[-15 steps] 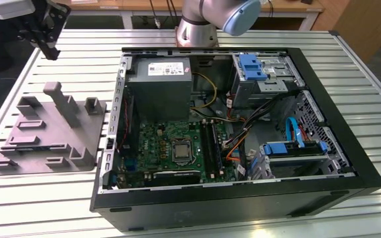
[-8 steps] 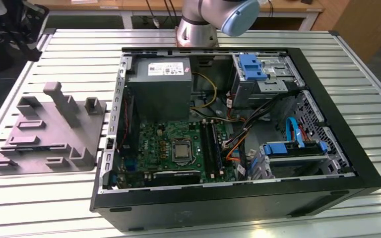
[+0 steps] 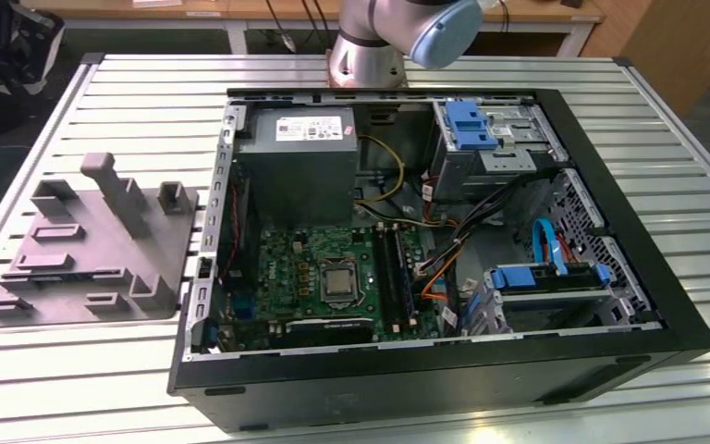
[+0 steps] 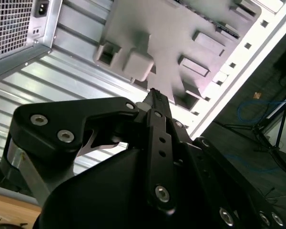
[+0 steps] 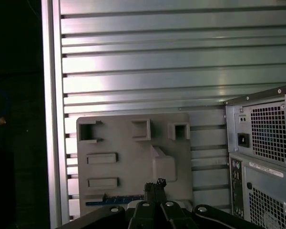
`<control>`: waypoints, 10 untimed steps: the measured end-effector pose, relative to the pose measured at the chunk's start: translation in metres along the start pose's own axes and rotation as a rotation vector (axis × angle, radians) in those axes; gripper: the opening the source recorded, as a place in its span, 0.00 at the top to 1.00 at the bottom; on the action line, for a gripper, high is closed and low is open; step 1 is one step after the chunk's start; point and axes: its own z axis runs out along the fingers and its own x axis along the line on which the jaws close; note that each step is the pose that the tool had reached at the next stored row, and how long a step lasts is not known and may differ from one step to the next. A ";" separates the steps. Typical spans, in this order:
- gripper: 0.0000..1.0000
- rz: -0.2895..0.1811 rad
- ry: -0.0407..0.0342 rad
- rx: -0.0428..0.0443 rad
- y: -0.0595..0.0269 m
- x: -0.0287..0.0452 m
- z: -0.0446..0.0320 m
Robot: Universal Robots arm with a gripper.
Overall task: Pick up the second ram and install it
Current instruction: 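Reach for the second ram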
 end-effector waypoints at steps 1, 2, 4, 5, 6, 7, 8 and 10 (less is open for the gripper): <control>0.90 0.000 0.0001 0.0001 -0.0002 0.0032 0.0002; 0.90 0.000 0.0000 0.0000 -0.0005 0.0056 0.0006; 0.90 0.000 -0.0001 -0.0001 -0.0007 0.0089 0.0014; 0.90 0.000 0.0000 0.0000 -0.0008 0.0099 0.0016; 0.90 0.000 -0.0001 -0.0001 -0.0009 0.0104 0.0017; 0.90 0.000 0.0000 -0.0001 -0.0009 0.0104 0.0017; 0.90 0.000 0.0000 0.0000 -0.0009 0.0104 0.0017; 0.90 0.000 0.0001 0.0001 -0.0009 0.0106 0.0017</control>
